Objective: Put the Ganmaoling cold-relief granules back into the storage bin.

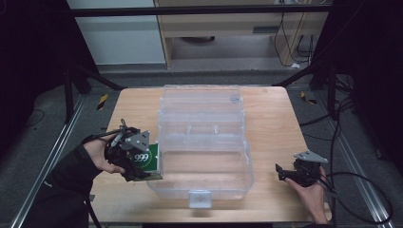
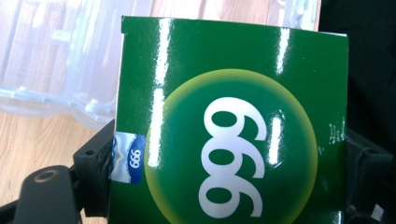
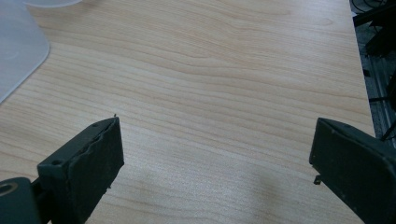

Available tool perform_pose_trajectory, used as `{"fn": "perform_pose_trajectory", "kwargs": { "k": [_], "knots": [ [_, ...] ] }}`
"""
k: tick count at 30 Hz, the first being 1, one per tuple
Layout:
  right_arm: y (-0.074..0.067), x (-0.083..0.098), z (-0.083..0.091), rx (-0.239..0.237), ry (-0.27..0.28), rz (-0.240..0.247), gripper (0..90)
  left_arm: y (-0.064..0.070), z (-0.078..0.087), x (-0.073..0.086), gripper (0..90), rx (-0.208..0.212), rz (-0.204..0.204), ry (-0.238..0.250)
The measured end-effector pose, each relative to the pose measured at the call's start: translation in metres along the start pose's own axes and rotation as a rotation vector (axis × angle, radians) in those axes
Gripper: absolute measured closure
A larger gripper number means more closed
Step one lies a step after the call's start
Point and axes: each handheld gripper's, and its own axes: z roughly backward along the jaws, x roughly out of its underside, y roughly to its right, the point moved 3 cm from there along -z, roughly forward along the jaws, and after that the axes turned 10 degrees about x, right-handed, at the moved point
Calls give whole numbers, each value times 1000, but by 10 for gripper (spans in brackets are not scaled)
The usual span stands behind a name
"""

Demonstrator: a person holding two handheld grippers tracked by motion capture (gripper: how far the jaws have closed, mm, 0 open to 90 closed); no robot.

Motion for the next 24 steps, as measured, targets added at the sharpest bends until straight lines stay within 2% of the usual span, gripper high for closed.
{"fn": "perform_pose_trajectory", "kwargs": {
  "k": [6,24],
  "knots": [
    [0,0,0,-3,3,1,34,-2,-5,-10,140,8,-20,-9],
    [-1,0,-1,-6,-1,4,33,-11,-23,-31,140,22,-46,-15]
  ]
}}
